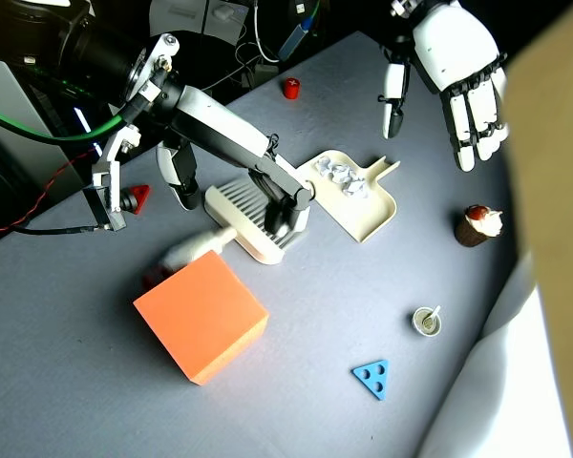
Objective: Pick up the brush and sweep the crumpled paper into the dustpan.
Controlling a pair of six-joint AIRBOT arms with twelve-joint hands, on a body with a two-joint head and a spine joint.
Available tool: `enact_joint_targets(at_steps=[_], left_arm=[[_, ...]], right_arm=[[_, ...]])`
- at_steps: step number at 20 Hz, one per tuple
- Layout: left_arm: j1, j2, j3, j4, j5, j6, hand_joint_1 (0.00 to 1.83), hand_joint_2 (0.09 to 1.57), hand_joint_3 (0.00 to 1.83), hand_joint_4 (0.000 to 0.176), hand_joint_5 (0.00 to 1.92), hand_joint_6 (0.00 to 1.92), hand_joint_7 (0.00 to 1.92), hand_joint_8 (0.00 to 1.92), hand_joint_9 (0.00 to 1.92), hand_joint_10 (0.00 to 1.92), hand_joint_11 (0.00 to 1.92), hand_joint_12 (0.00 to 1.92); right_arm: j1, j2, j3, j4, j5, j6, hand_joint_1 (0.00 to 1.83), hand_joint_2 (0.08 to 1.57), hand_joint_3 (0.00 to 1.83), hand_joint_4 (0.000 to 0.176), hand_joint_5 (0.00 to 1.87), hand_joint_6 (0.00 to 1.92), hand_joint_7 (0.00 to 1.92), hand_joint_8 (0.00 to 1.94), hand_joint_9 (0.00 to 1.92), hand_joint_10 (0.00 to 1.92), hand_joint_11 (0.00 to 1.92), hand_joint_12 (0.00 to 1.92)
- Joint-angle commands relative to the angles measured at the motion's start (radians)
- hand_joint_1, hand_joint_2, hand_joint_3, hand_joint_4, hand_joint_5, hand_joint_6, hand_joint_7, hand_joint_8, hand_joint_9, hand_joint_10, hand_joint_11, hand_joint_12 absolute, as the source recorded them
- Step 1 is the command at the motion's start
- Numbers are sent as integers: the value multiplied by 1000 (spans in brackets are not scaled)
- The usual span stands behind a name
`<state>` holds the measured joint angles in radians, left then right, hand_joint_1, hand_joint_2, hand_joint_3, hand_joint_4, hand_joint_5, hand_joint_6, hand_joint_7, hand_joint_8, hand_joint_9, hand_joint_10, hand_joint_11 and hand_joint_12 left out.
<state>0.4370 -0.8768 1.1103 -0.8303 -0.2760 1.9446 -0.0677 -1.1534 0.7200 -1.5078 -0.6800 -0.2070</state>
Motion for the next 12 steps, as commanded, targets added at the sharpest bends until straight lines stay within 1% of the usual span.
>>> enact_joint_targets(at_steps=[1, 2, 3, 4, 5, 6, 7, 8, 9, 10, 11, 12], left_arm=[[-22, 9, -4, 18, -86, 6, 732, 948, 2, 144, 278, 0, 329, 1, 359, 0, 67, 755], [-30, 15, -17, 18, -86, 9, 758, 939, 0, 139, 295, 7, 342, 6, 366, 3, 76, 757], [-37, 16, -23, 18, -77, 9, 759, 941, 0, 137, 292, 5, 336, 2, 360, 0, 69, 752], [-48, 18, -30, 17, -68, 9, 746, 942, 0, 138, 286, 2, 335, 2, 355, 0, 63, 748], [-54, 18, -36, 8, -68, 9, 744, 936, 0, 137, 282, 0, 340, 3, 368, 5, 80, 752], [-59, 20, -40, 2, -69, 9, 749, 933, 0, 137, 286, 2, 337, 2, 369, 5, 86, 753], [-66, 25, -43, 1, -64, 9, 746, 932, 0, 137, 281, 0, 336, 1, 370, 5, 90, 753], [-72, 31, -43, 1, -53, 9, 766, 925, 0, 131, 296, 6, 350, 6, 387, 10, 104, 757], [-77, 38, -44, 5, -45, 10, 768, 925, 0, 130, 293, 4, 346, 3, 379, 6, 104, 756], [-83, 44, -44, 9, -35, 10, 741, 933, 0, 132, 286, 1, 344, 2, 379, 5, 106, 754], [-85, 50, -43, 9, -35, 11, 729, 936, 0, 133, 290, 2, 345, 2, 379, 5, 104, 752], [-86, 51, -39, 9, -31, 12, 713, 940, 2, 132, 288, 1, 348, 3, 378, 3, 106, 751]], right_arm=[[10, 21, -11, -72, 7, 29, 597, 645, 3, 0, 67, 0, 137, 0, 120, 0, 129, 87], [8, 49, -26, -122, 63, 128, 588, 637, 0, 0, 66, 3, 133, 2, 105, 0, 106, 73], [1, 75, -38, -168, 127, 193, 565, 641, 2, 0, 63, 2, 117, 0, 103, 0, 109, 71], [-13, 125, -58, -283, 213, 321, 556, 655, 7, 0, 34, 0, 79, 0, 71, 0, 85, 57], [-26, 161, -77, -401, 269, 438, 551, 657, 7, 0, 19, 0, 54, 0, 55, 0, 73, 50], [-43, 193, -96, -491, 297, 532, 567, 655, 4, 0, 20, 1, 56, 2, 52, 0, 63, 44], [-69, 238, -114, -597, 326, 671, 560, 670, 9, 0, 17, 0, 51, 0, 44, 0, 49, 36], [-93, 274, -126, -689, 348, 811, 536, 685, 14, 0, 3, 0, 34, 0, 33, 0, 52, 36], [-115, 308, -134, -792, 367, 964, 537, 697, 16, 0, 0, 0, 22, 0, 25, 0, 53, 34], [-134, 341, -141, -919, 373, 1135, 565, 704, 15, 0, 0, 0, 28, 3, 41, 7, 70, 40], [-154, 379, -151, -1051, 369, 1328, 570, 707, 14, 0, 10, 4, 40, 8, 50, 10, 78, 43], [-176, 401, -160, -1125, 347, 1423, 580, 697, 8, 0, 18, 7, 46, 9, 56, 11, 86, 44]])
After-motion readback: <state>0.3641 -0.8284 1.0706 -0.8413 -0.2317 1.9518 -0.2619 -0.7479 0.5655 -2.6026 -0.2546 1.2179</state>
